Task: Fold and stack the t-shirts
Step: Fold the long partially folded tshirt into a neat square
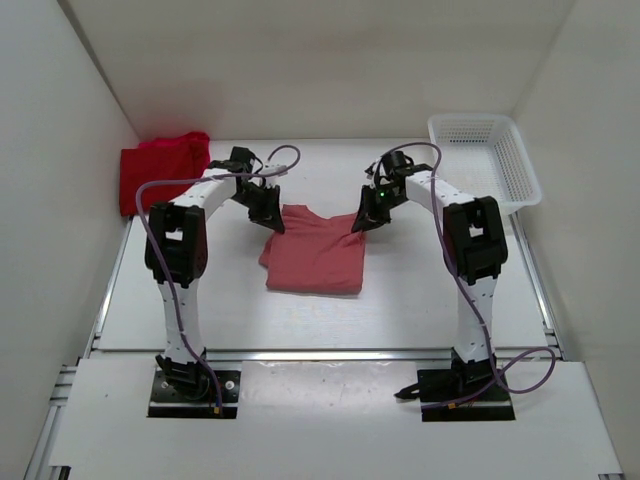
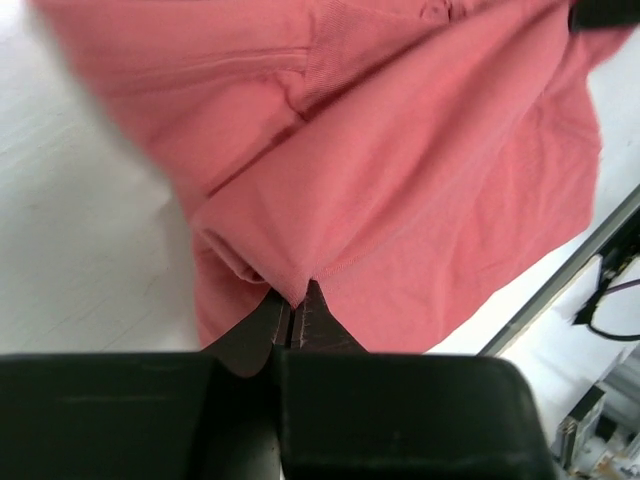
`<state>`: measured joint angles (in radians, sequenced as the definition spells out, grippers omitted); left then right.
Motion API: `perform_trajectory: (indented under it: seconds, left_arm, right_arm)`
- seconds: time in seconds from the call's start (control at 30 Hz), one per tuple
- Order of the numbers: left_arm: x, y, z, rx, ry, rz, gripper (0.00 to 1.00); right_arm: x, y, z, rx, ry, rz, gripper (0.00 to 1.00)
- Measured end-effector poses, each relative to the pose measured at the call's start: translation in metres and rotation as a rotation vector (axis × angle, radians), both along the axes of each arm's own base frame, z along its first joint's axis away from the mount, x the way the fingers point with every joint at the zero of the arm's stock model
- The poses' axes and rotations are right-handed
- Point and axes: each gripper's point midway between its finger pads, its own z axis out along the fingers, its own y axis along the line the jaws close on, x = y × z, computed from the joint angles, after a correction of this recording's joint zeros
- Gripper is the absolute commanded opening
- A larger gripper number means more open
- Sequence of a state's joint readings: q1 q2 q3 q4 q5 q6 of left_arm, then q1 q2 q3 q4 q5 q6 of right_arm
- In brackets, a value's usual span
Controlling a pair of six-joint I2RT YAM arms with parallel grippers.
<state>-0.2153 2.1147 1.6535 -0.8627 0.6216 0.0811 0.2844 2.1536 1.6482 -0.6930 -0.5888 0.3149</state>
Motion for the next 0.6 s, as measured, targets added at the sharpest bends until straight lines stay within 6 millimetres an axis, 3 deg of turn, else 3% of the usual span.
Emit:
perform_trajectory:
  seconds: [0.2, 0.37, 0.6]
  left_arm:
    - [0.021, 0.002, 0.032, -0.057, -0.057, 0.053, 0.0]
    - [0.041, -0.005, 0.07, -0.114, -0.154, 0.079, 0.0]
    - [0.064, -0.02, 0.083, -0.148, -0.21, 0.085, 0.07]
  right_arm:
    - [0.007, -0.006, 0.033, 0.06, -0.036, -0.035, 0.0]
    - [0.032, -0.007, 0.068, 0.12, -0.125, -0.063, 0.0]
    - [0.044, -0.013, 0.068, 0.134, -0.141, -0.107, 0.0]
